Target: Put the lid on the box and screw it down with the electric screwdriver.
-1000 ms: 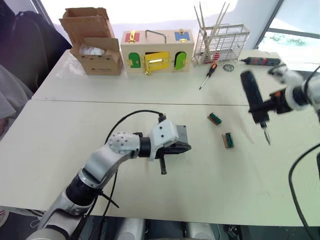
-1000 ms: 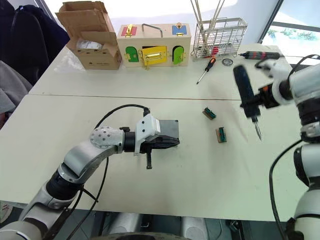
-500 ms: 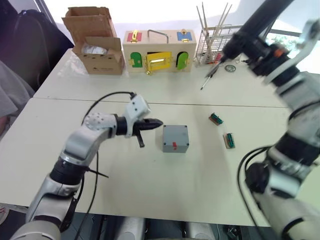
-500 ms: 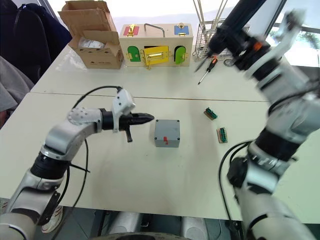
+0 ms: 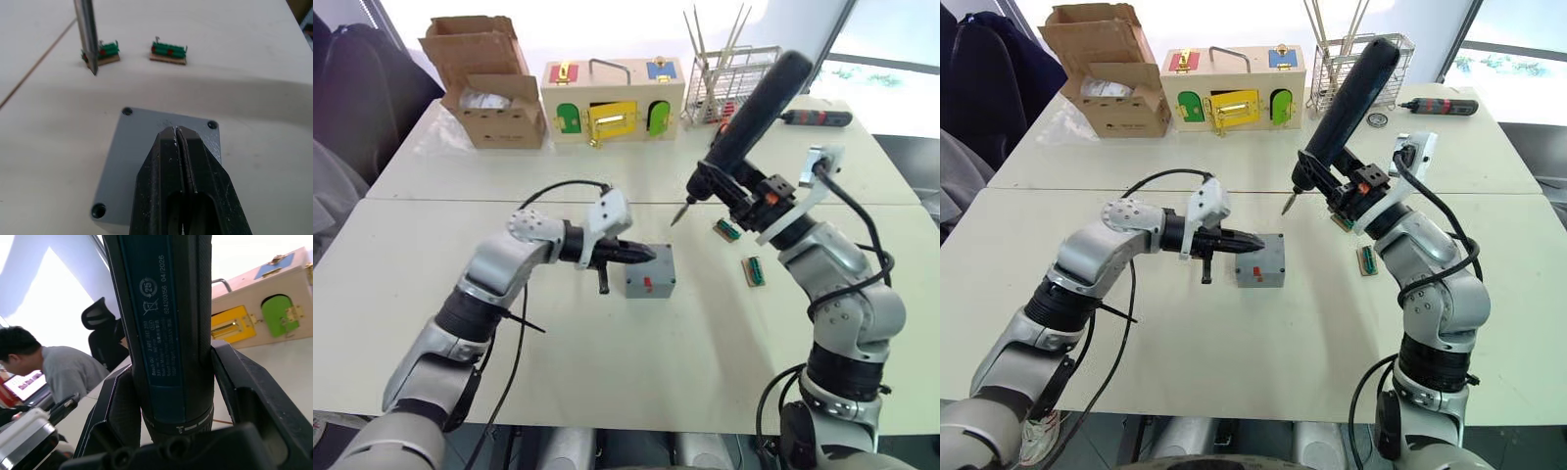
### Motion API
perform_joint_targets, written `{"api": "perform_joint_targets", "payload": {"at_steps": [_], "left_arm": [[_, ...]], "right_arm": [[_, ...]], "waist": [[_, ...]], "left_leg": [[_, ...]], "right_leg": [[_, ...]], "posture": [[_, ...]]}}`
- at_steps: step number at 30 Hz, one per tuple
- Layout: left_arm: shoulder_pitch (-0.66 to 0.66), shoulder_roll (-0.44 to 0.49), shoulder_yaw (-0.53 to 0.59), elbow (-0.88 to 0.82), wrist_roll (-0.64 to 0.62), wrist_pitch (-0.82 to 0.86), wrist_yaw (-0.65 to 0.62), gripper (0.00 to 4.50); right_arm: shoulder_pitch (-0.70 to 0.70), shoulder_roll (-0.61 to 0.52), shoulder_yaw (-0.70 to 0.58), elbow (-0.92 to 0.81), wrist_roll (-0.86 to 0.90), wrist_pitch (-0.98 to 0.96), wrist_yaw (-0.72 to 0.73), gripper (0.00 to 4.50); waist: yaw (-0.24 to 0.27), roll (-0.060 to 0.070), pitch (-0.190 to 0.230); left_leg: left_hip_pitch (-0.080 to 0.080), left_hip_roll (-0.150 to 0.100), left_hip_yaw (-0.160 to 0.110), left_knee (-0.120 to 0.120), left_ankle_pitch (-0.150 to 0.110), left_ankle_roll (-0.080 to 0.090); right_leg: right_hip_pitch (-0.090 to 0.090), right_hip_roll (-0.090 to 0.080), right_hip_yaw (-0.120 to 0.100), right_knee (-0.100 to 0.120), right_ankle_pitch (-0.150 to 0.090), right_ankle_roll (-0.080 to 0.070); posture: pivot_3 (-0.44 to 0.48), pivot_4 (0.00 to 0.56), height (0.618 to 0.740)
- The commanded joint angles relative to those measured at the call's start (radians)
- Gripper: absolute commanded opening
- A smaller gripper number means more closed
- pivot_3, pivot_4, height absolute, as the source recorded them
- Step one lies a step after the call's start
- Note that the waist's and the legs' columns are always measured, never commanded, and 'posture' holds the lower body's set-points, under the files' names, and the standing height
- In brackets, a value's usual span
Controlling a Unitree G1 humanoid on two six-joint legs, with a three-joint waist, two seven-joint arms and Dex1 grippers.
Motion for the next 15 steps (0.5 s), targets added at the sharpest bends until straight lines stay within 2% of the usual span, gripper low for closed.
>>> {"api": "perform_joint_targets", "payload": {"at_steps": [1, 15], "left_arm": [[0.008, 0.000, -0.022, 0.019, 0.045, -0.045, -0.007, 0.00], [0.035, -0.016, -0.016, 0.051, 0.084, -0.082, 0.005, 0.00]], "right_arm": [[0.008, -0.022, 0.014, -0.058, 0.030, -0.050, 0.003, 1.93], [0.084, -0.090, 0.073, -0.052, 0.042, -0.086, 0.016, 1.93]], "waist": [[0.002, 0.000, 0.000], [0.007, 0.000, 0.000]], "left_leg": [[0.000, 0.000, 0.000, 0.000, 0.000, 0.000], [0.000, 0.000, 0.000, 0.001, 0.000, 0.000]], "right_leg": [[0.000, 0.000, 0.000, 0.000, 0.000, 0.000], [0.001, 0.000, 0.000, 0.000, 0.000, 0.000]], "posture": [[0.000, 0.150, 0.735], [0.000, 0.150, 0.735]]}}
